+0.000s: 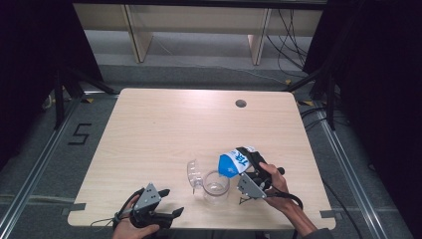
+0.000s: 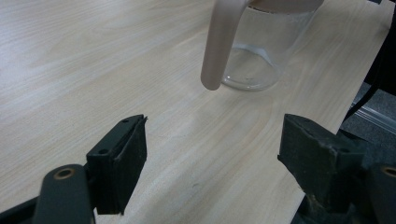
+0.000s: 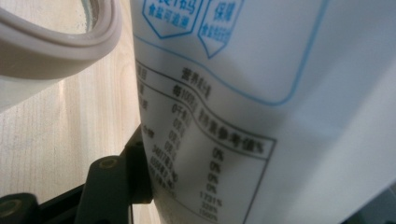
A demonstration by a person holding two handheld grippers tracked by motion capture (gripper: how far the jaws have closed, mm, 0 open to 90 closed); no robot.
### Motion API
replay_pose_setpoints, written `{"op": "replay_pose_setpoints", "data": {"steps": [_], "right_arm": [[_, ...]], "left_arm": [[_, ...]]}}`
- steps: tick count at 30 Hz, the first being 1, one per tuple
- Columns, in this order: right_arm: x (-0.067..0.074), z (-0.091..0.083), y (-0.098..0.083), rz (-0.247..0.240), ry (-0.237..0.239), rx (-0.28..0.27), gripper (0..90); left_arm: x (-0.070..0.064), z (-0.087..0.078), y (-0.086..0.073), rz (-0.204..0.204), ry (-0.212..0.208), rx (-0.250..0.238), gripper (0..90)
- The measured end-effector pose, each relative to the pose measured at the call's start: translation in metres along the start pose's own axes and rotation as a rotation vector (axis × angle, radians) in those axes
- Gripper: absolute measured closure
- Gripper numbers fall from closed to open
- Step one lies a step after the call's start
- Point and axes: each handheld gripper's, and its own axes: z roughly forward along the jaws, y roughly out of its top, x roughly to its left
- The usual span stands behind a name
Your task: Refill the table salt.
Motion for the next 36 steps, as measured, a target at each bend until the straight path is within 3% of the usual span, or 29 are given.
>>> {"op": "replay_pose_setpoints", "data": {"steps": [4,6,7,10,11,12,16,17,19,20,22,23,24,25,32,34,35,36], "right_arm": [[0.0012,0.0004,0.0003,-0.011,0.004,0.006,41.7],[-0.0015,0.0004,0.0018,-0.075,-0.005,0.006,41.8],[0.0019,0.0003,0.0011,-0.021,-0.005,0.004,41.7],[0.0026,0.0000,0.0014,-0.026,-0.006,0.006,41.9],[0.0003,0.0002,0.0023,-0.077,-0.012,0.002,42.0],[0.0019,0.0001,0.0017,-0.055,-0.022,0.002,42.0],[0.0034,0.0002,0.0017,-0.046,-0.007,0.004,42.0],[0.0032,0.0005,0.0019,-0.057,-0.014,-0.002,41.9],[-0.0018,0.0009,0.0037,-0.141,-0.026,-0.018,41.9],[0.0028,0.0013,0.0023,-0.081,-0.018,-0.015,42.0],[0.0026,0.0005,0.0034,-0.102,-0.028,-0.008,42.0],[-0.0002,-0.0003,0.0048,-0.145,-0.036,-0.005,42.0],[0.0019,-0.0001,0.0038,-0.105,-0.028,-0.002,42.0],[0.0022,-0.0005,0.0036,-0.099,-0.038,-0.003,42.0],[0.0034,-0.0008,0.0032,-0.126,-0.047,0.005,42.4],[-0.0005,-0.0010,0.0059,-0.201,-0.054,0.005,42.4],[0.0040,-0.0003,0.0043,-0.133,-0.048,0.003,42.4],[0.0037,-0.0004,0.0045,-0.141,-0.049,0.002,42.5]], "left_arm": [[0.0001,-0.0003,0.0001,0.004,0.007,0.003,22.9],[0.0002,-0.0003,0.0000,0.004,0.006,0.003,22.9],[-0.0004,-0.0001,-0.0002,-0.009,0.006,0.002,22.9],[-0.0010,0.0004,-0.0004,-0.021,0.005,-0.003,22.9],[-0.0004,-0.0001,-0.0003,-0.012,0.005,0.006,22.9],[-0.0008,0.0006,-0.0004,-0.018,0.001,-0.007,22.9],[-0.0010,-0.0002,-0.0002,-0.019,0.005,0.001,22.9],[-0.0010,0.0002,-0.0005,-0.017,0.009,-0.005,22.9],[-0.0006,-0.0003,-0.0003,-0.014,0.006,0.005,22.9],[-0.0004,-0.0004,-0.0003,-0.010,0.006,0.008,22.9],[-0.0005,-0.0004,-0.0002,-0.011,0.006,0.007,22.9],[-0.0005,-0.0004,-0.0003,-0.012,0.006,0.006,22.9],[-0.0005,-0.0004,-0.0003,-0.014,0.007,0.005,22.9],[-0.0003,-0.0006,-0.0003,-0.012,0.007,0.006,22.9],[-0.0007,-0.0003,-0.0002,-0.016,0.008,0.003,22.8],[-0.0007,-0.0001,-0.0004,-0.015,0.010,0.001,22.8],[-0.0008,0.0001,-0.0004,-0.017,0.010,-0.002,22.8],[-0.0006,-0.0002,-0.0003,-0.015,0.007,0.003,22.8]]}}
